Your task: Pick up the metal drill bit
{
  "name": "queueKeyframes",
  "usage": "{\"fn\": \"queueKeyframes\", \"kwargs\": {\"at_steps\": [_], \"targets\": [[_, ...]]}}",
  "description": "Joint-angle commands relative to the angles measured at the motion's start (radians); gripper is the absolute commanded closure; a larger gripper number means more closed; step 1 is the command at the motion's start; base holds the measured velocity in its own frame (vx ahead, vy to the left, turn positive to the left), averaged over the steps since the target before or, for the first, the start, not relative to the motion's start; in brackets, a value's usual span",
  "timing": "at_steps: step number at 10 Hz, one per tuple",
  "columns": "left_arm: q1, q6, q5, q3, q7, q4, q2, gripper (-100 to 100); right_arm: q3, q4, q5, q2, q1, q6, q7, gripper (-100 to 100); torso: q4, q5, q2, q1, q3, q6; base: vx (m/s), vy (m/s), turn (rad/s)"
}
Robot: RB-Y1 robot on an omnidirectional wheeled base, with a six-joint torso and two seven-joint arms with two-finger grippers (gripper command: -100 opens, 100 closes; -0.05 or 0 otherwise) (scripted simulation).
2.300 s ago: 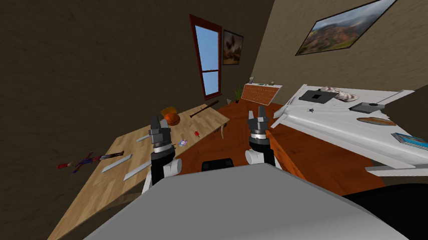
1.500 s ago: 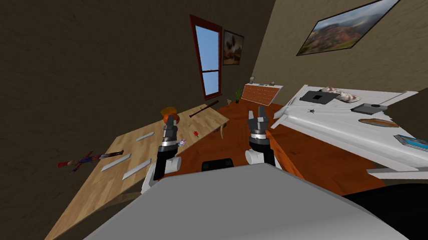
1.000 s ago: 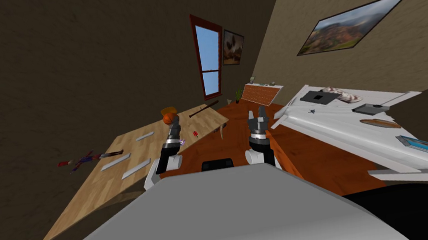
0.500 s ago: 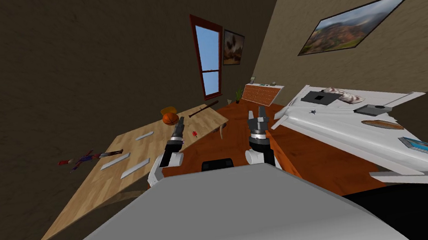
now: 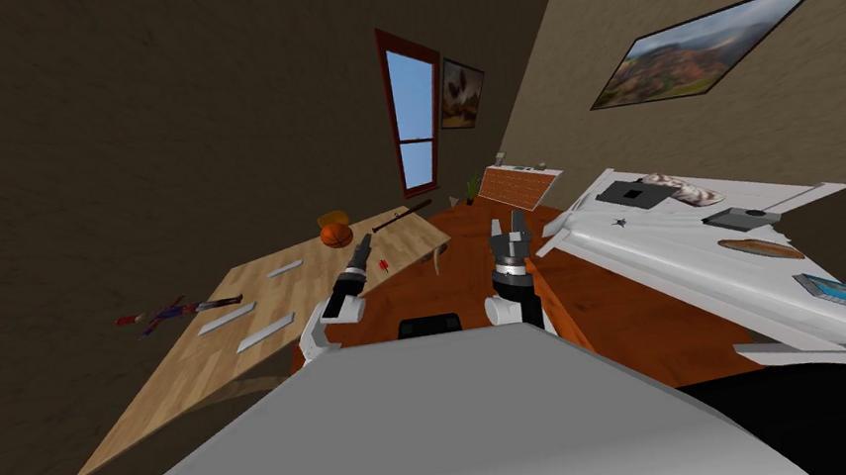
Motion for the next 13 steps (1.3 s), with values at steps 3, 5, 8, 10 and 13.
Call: {"fn": "queueKeyframes", "kwargs": {"at_steps": [3, 5, 8, 10, 13], "targets": [[-0.055, 0.109, 0.016, -0.027, -0.04, 0.059, 0.022, -100, 0.0, 0.0, 0.0, 0.0, 0.0, 0.0, 0.0, 0, 0.0, 0.0, 0.0, 0.0, 0.0, 0.0, 0.008, -0.032, 0.012], [-0.08, 0.173, 0.024, -0.039, -0.058, 0.088, 0.033, -100, 0.0, 0.0, 0.0, 0.0, 0.0, 0.0, 0.0, 0, 0.0, 0.0, 0.0, 0.0, 0.0, 0.0, 0.014, -0.032, 0.007], [-0.105, 0.254, 0.034, -0.052, -0.076, 0.118, 0.043, -100, 0.0, 0.0, 0.0, 0.0, 0.0, 0.0, 0.0, 0, 0.0, 0.0, -0.001, 0.0, 0.0, 0.0, 0.016, -0.025, 0.007], [-0.129, 0.298, 0.043, -0.065, -0.093, 0.149, 0.053, -100, 0.0, 0.0, 0.0, 0.0, 0.0, 0.0, 0.0, 0, 0.0, 0.0, 0.0, 0.001, 0.0, 0.0, 0.012, -0.016, 0.003], [-0.152, 0.368, 0.054, -0.078, -0.11, 0.18, 0.063, -100, 0.0, 0.0, 0.0, 0.0, 0.0, 0.0, 0.0, 0, 0.0, 0.0, -0.001, 0.001, -0.001, 0.0, 0.023, -0.023, 0.002]]}}
